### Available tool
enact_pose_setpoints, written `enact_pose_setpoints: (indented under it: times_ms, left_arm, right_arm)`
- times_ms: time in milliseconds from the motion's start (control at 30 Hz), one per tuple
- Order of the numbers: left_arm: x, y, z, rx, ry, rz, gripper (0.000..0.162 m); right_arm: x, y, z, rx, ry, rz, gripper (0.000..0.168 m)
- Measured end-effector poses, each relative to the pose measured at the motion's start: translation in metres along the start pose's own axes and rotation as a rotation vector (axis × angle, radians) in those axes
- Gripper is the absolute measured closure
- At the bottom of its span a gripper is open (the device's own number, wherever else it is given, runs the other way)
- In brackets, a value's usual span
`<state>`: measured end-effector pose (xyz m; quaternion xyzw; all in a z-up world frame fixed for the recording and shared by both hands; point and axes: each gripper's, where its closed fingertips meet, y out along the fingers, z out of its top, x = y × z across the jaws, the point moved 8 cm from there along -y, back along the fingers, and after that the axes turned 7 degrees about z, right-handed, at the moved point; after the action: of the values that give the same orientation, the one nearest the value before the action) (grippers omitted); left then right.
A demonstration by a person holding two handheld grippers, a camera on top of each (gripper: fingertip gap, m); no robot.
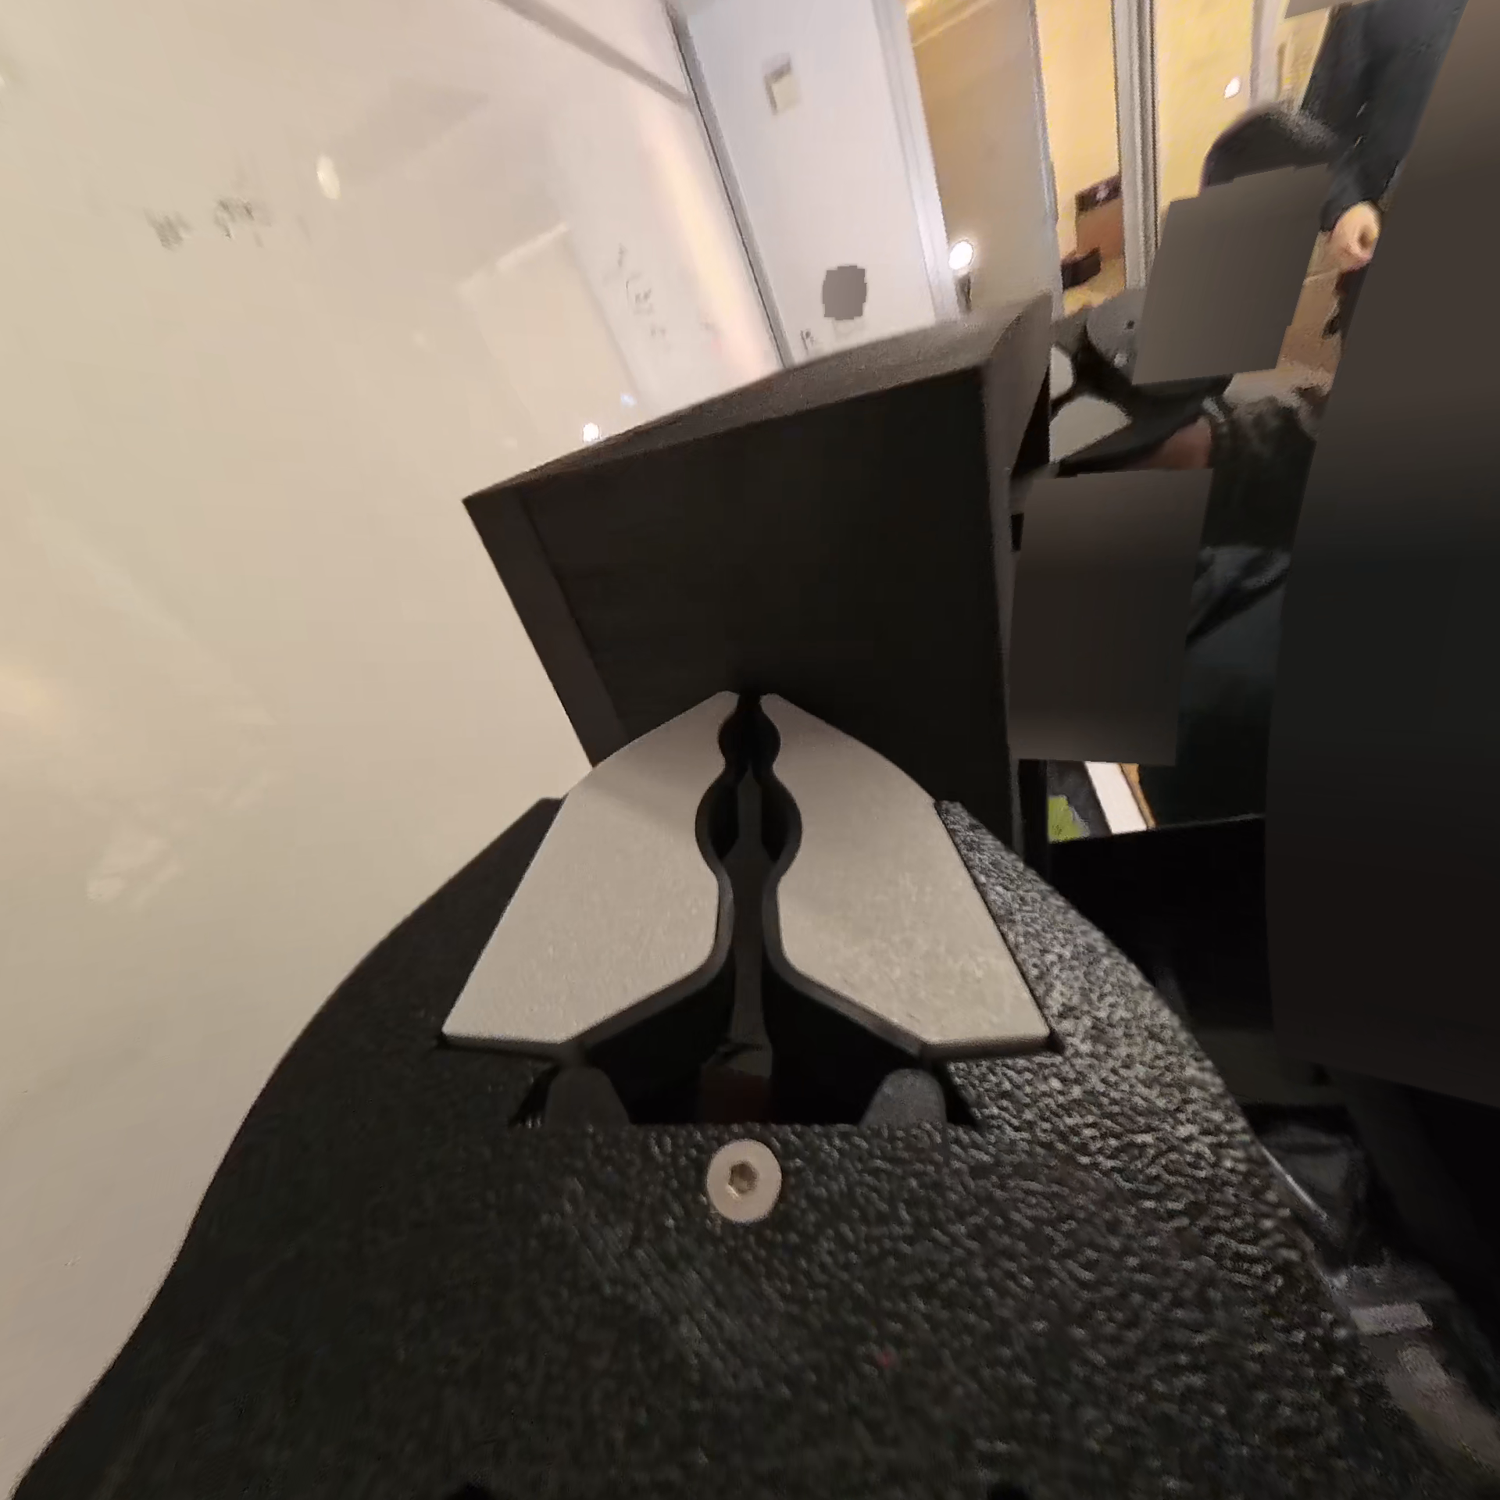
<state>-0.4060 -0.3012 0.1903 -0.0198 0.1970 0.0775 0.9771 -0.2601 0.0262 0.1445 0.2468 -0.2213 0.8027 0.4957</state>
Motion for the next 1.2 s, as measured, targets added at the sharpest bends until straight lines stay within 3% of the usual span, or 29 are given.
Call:
enact_pose_setpoints:
  times_ms: [233,367,533,700,833,900,1000,1200]
  left_arm:
    - [0.033,-0.014,0.057,-0.022,-0.018,0.071,0.162]
    - [0.082,-0.018,0.081,-0.131,0.052,0.157,0.162]
    - [0.157,-0.029,0.104,-0.074,-0.035,0.209,0.162]
    - [0.212,-0.044,0.121,-0.059,-0.134,0.252,0.162]
    - [0.234,-0.051,0.129,-0.145,-0.216,0.263,0.162]
    - [0.239,-0.05,0.114,-0.229,-0.272,0.27,0.162]
    - [0.239,-0.044,0.063,-0.344,-0.399,0.258,0.162]
    - [0.221,-0.015,-0.095,-0.458,-0.613,0.273,0.162]
  right_arm:
    - [0.004,-0.04,0.032,0.079,0.051,0.052,0.168]
    - [0.018,-0.076,0.044,0.167,0.118,0.085,0.168]
    - [0.013,-0.13,0.054,0.186,0.15,0.133,0.168]
    - [-0.006,-0.164,0.06,0.143,0.155,0.2,0.168]
    - [-0.019,-0.175,0.056,0.068,0.198,0.275,0.168]
    - [-0.027,-0.171,0.046,0.005,0.241,0.325,0.168]
    - [-0.038,-0.151,0.019,-0.066,0.327,0.38,0.168]
    - [-0.06,-0.059,-0.087,-0.213,0.505,0.425,0.168]
